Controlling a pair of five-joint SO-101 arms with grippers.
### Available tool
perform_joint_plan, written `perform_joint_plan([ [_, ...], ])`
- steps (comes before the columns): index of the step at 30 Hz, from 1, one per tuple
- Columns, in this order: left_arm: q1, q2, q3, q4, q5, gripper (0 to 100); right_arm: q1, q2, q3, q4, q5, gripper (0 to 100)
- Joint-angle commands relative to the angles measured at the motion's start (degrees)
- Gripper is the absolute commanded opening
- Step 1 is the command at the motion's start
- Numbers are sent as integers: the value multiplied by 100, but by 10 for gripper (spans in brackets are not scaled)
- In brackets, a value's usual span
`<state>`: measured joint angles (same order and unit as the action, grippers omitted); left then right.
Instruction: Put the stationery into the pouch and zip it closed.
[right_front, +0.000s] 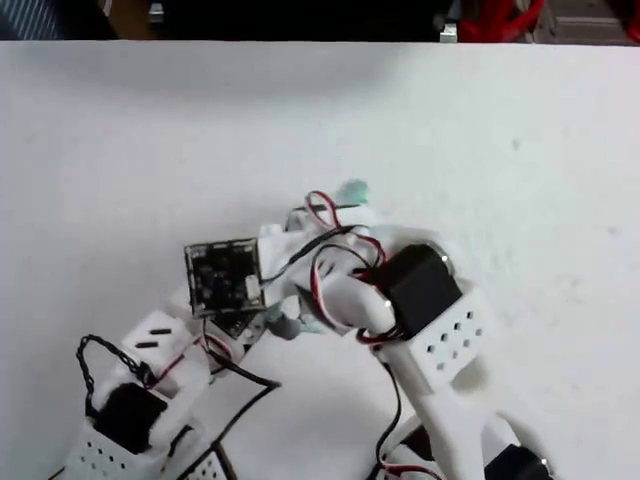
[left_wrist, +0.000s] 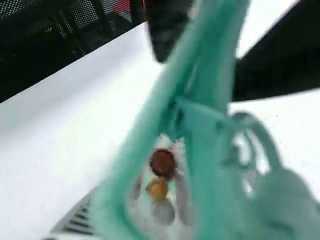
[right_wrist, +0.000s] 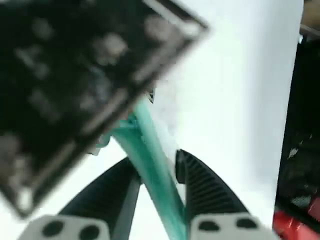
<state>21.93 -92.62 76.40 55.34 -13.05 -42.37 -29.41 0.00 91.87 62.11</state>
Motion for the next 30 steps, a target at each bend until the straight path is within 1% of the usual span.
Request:
perform_joint_plan([
  [1, -391, -75, -686, 343, 712, 233, 163, -365, -26, -101, -905, 22],
  [2, -576, -75, -862, 475, 765, 234, 171, -514, 9, -180, -1169, 22],
  [4, -804, -75, -1213, 835, 624, 237, 171, -725, 18, -303, -1749, 21],
  [6, -857, -75, -1495, 1160, 571, 238, 171, -831, 79, -462, -2207, 21],
  [8, -857, -75, -1749, 1398, 563, 238, 154, -831, 193, -611, -2497, 21],
  [13, -875, -75, -2268, 1960, 466, 238, 189, -840, 782, -892, -2611, 21],
  [18, -892, -75, -2646, 2312, -132, 238, 593, -1121, 1248, -1138, -2611, 21],
  [22, -919, -66, -3051, 2549, -246, 238, 919, -1455, 1767, -1490, -2611, 21],
  [25, -1297, -40, -3174, 2488, -316, 238, 1077, -1771, 2215, -1789, -2620, 21],
  [27, -1543, 48, -3015, 2321, -862, 234, 1086, -1965, 2470, -1886, -2725, 21],
  [28, -1596, 189, -2936, 2259, -914, 234, 1086, -2035, 2585, -1956, -2804, 21],
  [30, -1622, 576, -2963, 2207, -651, 234, 1077, -2123, 2760, -2123, -2875, 21],
])
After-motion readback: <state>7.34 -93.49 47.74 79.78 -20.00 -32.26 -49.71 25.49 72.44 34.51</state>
